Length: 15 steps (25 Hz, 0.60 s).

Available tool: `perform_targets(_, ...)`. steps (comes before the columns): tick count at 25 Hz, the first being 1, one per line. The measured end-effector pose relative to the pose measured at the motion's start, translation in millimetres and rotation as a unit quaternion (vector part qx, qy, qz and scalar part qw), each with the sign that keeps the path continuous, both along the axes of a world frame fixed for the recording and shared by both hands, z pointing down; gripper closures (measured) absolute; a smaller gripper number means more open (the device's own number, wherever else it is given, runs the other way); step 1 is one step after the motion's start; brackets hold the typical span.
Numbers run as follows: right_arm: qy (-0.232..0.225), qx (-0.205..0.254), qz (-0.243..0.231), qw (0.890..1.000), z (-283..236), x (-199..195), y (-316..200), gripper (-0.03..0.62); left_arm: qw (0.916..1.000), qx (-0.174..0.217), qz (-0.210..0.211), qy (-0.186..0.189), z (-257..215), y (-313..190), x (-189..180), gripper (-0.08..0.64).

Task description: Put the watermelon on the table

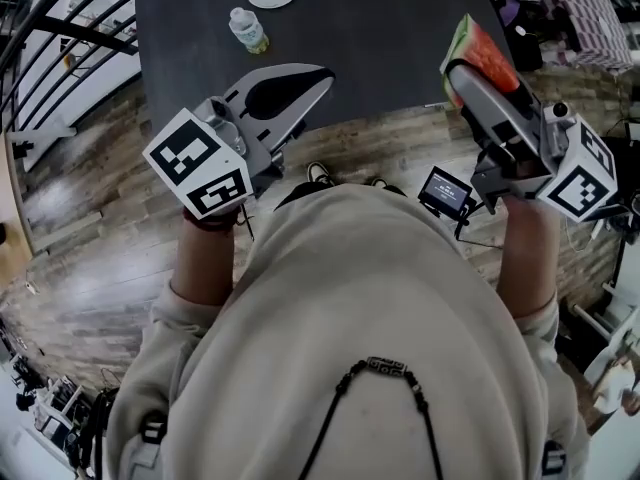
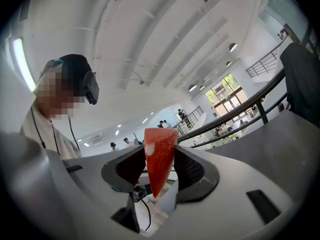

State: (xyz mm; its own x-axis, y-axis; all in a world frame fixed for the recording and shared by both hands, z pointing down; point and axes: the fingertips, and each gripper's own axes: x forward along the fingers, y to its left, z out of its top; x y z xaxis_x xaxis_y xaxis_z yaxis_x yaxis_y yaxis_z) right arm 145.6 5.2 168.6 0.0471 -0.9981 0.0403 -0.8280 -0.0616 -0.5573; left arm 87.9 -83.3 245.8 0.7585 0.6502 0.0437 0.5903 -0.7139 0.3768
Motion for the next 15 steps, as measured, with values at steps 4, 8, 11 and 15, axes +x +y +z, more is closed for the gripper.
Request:
perform_targets(4, 0.007, -0.017, -0.015, 1.000, 11.4, -37.8, 6.9, 0.405, 0.9999, -0.008, -0.005, -0.004, 28.2, 11.2, -42.5, 0.554)
perform_targets(8, 0.008, -0.021, -0.034, 0.999, 16.1, -27.2, -10.8, 0.405, 0.9997, -0.009, -0.022, 0.007, 31.5, -5.1, -40.9, 0.554)
perform_targets(11, 0.000, -0.017, -0.051, 0.999, 33.3, -27.7, -3.3, 0.405, 0.9992, -0.006, -0.040, 0.002, 46.5, 2.2, -48.5, 0.554)
perform_targets(15, 0.007, -0.003, -0.077, 0.997, 28.4, -43.9, 5.7, 0.405, 0.9980, 0.004, -0.062, -0.007, 48.5, 14.3, -71.1, 0.554)
